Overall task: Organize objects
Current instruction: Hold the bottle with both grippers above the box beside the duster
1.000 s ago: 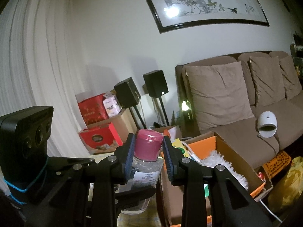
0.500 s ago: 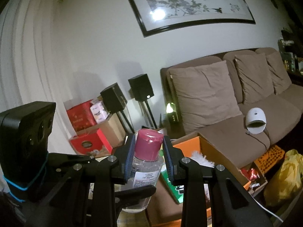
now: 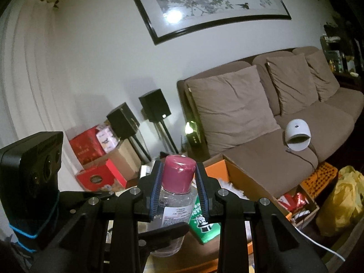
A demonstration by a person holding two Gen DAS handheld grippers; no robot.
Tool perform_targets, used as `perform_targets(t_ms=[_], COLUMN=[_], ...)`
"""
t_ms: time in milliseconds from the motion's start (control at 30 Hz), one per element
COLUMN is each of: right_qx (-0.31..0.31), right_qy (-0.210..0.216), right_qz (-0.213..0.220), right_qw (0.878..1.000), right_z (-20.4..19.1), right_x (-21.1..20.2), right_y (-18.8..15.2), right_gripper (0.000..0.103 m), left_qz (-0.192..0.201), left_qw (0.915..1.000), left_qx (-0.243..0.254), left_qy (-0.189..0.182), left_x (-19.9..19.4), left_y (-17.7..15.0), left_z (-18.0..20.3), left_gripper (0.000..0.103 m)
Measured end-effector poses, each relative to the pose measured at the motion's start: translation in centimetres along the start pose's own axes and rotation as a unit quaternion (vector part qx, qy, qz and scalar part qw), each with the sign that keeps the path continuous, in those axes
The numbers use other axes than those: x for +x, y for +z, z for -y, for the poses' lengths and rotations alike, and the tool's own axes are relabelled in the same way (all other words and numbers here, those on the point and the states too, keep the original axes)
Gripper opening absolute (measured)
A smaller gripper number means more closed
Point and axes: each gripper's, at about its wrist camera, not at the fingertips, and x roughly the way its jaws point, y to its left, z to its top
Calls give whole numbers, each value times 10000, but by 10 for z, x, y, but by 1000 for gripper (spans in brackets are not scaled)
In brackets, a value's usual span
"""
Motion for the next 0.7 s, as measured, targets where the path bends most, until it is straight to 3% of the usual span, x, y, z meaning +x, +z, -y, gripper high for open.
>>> perform_targets(t_ms=[700], right_qx=[110], right_qy=[-471], right_qz=[-189], right_qw=[9986], right_z=[11], right_x=[12], right_y=[-2], right_gripper=[29], left_qz=[31], left_qw=[9998], left_qx=[-104], left_qy=[-176], left_x=[20], left_y=[-2], left_z=[1], left_gripper=[32])
